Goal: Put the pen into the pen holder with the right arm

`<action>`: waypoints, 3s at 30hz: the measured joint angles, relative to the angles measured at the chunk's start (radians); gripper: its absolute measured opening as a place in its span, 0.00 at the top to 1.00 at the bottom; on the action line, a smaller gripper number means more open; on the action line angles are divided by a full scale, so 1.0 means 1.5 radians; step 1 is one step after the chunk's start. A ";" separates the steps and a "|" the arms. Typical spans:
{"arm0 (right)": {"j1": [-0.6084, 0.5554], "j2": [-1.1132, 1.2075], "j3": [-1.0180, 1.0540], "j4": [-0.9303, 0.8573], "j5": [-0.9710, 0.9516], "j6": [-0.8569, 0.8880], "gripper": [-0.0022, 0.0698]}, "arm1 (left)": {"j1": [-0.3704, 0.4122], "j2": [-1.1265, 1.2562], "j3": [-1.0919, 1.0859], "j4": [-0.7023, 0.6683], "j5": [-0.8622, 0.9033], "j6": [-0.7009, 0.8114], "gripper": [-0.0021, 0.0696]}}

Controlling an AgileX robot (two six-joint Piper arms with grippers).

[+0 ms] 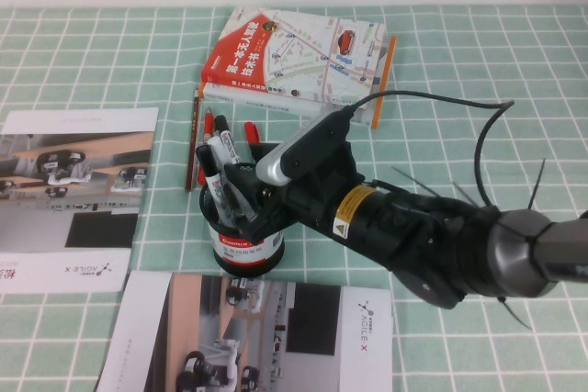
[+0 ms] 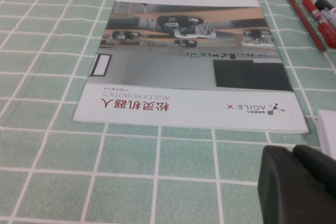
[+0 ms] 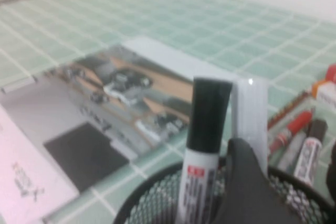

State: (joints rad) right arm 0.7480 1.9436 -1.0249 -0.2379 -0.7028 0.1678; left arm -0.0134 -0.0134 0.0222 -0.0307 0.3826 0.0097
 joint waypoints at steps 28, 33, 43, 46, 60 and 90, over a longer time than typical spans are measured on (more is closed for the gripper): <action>0.000 -0.699 0.277 -0.657 0.407 0.770 0.99 | 0.000 0.000 0.000 0.000 0.000 0.000 0.98; 0.000 -0.812 0.383 -0.658 0.410 0.778 1.00 | 0.000 0.000 0.000 0.000 0.000 0.000 0.98; 0.000 -0.877 0.513 -0.658 0.461 0.778 1.00 | 0.000 0.000 0.000 0.000 0.000 0.000 0.98; -0.003 -0.888 0.525 -0.658 0.484 0.779 1.00 | 0.000 0.000 0.000 0.000 0.000 0.000 0.98; -0.387 -1.154 0.656 -0.658 0.431 0.779 1.00 | 0.000 0.000 0.000 0.000 0.000 0.000 0.98; -0.410 -1.301 0.700 -0.284 0.446 0.347 1.00 | 0.000 0.000 0.000 0.000 0.000 0.000 0.98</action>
State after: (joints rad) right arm 0.1332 -0.0073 0.0256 -0.6639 -0.0341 0.6883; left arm -0.0134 -0.0134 0.0222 -0.0307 0.3826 0.0097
